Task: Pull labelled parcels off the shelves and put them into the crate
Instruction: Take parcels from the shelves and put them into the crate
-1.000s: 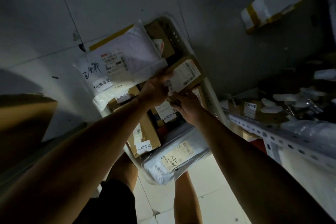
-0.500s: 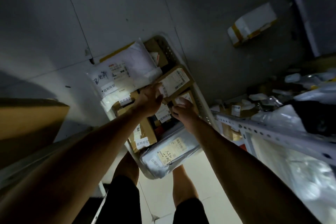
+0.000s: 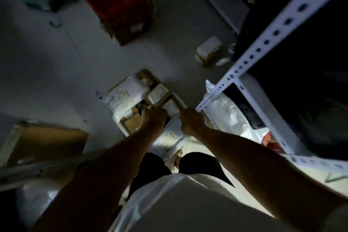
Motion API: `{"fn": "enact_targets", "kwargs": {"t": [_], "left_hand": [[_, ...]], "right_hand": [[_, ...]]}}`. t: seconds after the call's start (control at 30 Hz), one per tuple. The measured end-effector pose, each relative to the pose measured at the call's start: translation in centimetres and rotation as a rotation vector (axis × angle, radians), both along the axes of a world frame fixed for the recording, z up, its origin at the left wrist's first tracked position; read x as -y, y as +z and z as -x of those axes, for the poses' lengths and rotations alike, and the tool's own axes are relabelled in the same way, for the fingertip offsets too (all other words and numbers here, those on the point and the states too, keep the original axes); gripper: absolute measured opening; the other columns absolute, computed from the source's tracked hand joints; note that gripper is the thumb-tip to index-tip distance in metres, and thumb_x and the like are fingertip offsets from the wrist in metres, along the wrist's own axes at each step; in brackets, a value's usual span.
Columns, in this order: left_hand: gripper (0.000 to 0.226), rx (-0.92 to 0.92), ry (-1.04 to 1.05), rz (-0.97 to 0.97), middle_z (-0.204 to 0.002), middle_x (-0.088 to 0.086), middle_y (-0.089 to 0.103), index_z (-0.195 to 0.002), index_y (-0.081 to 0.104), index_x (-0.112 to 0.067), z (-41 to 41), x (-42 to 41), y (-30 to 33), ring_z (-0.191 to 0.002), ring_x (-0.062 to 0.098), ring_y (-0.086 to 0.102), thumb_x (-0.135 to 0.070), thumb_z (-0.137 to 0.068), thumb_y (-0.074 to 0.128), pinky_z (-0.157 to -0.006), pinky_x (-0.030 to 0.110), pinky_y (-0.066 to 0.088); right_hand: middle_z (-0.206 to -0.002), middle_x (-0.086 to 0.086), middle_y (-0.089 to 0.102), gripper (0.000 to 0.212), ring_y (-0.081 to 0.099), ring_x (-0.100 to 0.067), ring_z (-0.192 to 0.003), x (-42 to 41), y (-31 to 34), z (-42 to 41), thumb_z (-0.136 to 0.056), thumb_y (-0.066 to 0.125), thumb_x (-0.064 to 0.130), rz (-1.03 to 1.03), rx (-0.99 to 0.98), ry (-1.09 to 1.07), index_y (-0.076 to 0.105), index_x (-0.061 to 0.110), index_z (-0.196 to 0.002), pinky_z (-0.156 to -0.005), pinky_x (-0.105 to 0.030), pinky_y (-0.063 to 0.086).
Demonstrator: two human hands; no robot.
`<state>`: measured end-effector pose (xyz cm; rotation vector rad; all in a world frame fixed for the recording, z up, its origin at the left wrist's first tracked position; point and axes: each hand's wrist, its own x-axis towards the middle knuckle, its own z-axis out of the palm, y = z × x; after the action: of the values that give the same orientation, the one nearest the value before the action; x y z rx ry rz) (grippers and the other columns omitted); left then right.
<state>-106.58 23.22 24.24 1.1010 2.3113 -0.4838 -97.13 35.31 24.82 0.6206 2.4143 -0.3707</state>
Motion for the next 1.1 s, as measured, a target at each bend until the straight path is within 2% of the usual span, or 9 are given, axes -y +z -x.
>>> {"fn": "enact_targets", "kwargs": {"t": [0.07,0.2,0.3,0.4,0.5,0.6,0.8,0.97,1.1], "left_hand": [[0.037,-0.008,-0.088,-0.010,-0.139,0.012,0.052,-0.135,0.051,-0.017,-1.3,-1.4,1.6,-0.130,0.033,0.048,-0.022,-0.098,0.055,-0.103,0.045,0.042],[0.036,-0.045,-0.218,-0.158,-0.141,0.010,0.054,-0.135,0.055,-0.016,-5.5,-2.7,4.1,-0.130,0.029,0.050,-0.018,-0.105,0.036,-0.103,0.037,0.040],[0.032,-0.018,-0.467,-0.235,-0.129,0.014,0.060,-0.128,0.061,-0.009,-9.9,-2.8,5.7,-0.121,0.033,0.055,-0.015,-0.104,0.041,-0.097,0.035,0.044],[0.032,-0.026,-0.655,-0.200,-0.129,0.011,0.059,-0.127,0.060,-0.012,-15.1,-3.4,7.6,-0.121,0.030,0.055,-0.008,-0.097,0.052,-0.094,0.037,0.047],[0.039,-0.050,-0.890,-0.207,-0.131,0.006,0.058,-0.129,0.059,-0.015,-21.2,-4.3,8.8,-0.125,0.029,0.054,-0.013,-0.091,0.062,-0.096,0.037,0.046],[0.037,-0.037,-1.111,-0.218,-0.127,0.007,0.061,-0.126,0.060,-0.018,-27.9,-5.1,10.6,-0.121,0.030,0.057,-0.023,-0.090,0.067,-0.092,0.038,0.049],[0.028,-0.004,-1.356,-0.320,-0.126,0.008,0.059,-0.121,0.061,-0.019,-41.7,-6.6,12.1,-0.118,0.030,0.054,-0.013,-0.095,0.056,-0.091,0.040,0.043],[0.034,0.025,-1.550,-0.379,-0.120,0.008,0.058,-0.119,0.057,-0.016,-54.6,-5.9,14.3,-0.113,0.028,0.055,-0.005,-0.087,0.055,-0.086,0.038,0.044],[0.034,0.090,-1.703,-0.452,-0.117,0.007,0.059,-0.121,0.057,-0.016,-64.2,-3.0,15.1,-0.110,0.028,0.055,-0.005,-0.088,0.052,-0.087,0.038,0.044]], "right_hand": [[-0.137,-0.011,0.054,0.039,0.050,-0.032,-0.130,0.2,1.6,-2.9,-0.097,0.056,0.018,-0.074,-0.026,-0.080,0.053,0.016,-0.136,-0.102,-0.042,0.044],[-0.134,-0.016,0.056,0.033,0.051,-0.034,-0.124,2.2,3.8,-10.2,-0.104,0.045,0.024,-0.155,-0.072,-0.161,0.059,0.009,-0.130,-0.098,-0.039,0.040],[-0.136,-0.011,0.055,0.034,0.050,-0.032,-0.125,4.2,5.9,-16.0,-0.100,0.052,0.026,-0.239,-0.068,-0.310,0.060,0.016,-0.132,-0.097,-0.038,0.041],[-0.140,-0.008,0.053,0.039,0.046,-0.031,-0.132,5.9,7.9,-21.9,-0.098,0.055,0.024,-0.300,-0.058,-0.440,0.057,0.016,-0.135,-0.102,-0.039,0.039],[-0.131,-0.005,0.059,0.039,0.051,-0.029,-0.124,7.7,9.2,-28.1,-0.093,0.060,0.016,-0.353,-0.040,-0.547,0.058,0.019,-0.132,-0.097,-0.038,0.041],[-0.123,-0.007,0.062,0.032,0.055,-0.031,-0.117,9.3,10.4,-34.4,-0.092,0.056,0.009,-0.378,-0.040,-0.708,0.064,0.017,-0.121,-0.090,-0.039,0.044],[-0.121,-0.011,0.062,0.029,0.053,-0.031,-0.117,12.5,12.9,-47.9,-0.090,0.058,0.005,-0.462,0.057,-0.984,0.062,0.011,-0.118,-0.091,-0.039,0.043],[-0.121,-0.010,0.061,0.031,0.052,-0.029,-0.116,16.7,14.6,-59.5,-0.090,0.060,0.005,-0.488,0.141,-1.208,0.061,0.012,-0.120,-0.082,-0.039,0.043],[-0.121,-0.010,0.061,0.029,0.054,-0.029,-0.115,21.0,15.2,-66.7,-0.092,0.059,0.007,-0.511,0.222,-1.384,0.064,0.015,-0.119,-0.089,-0.040,0.046]]}}
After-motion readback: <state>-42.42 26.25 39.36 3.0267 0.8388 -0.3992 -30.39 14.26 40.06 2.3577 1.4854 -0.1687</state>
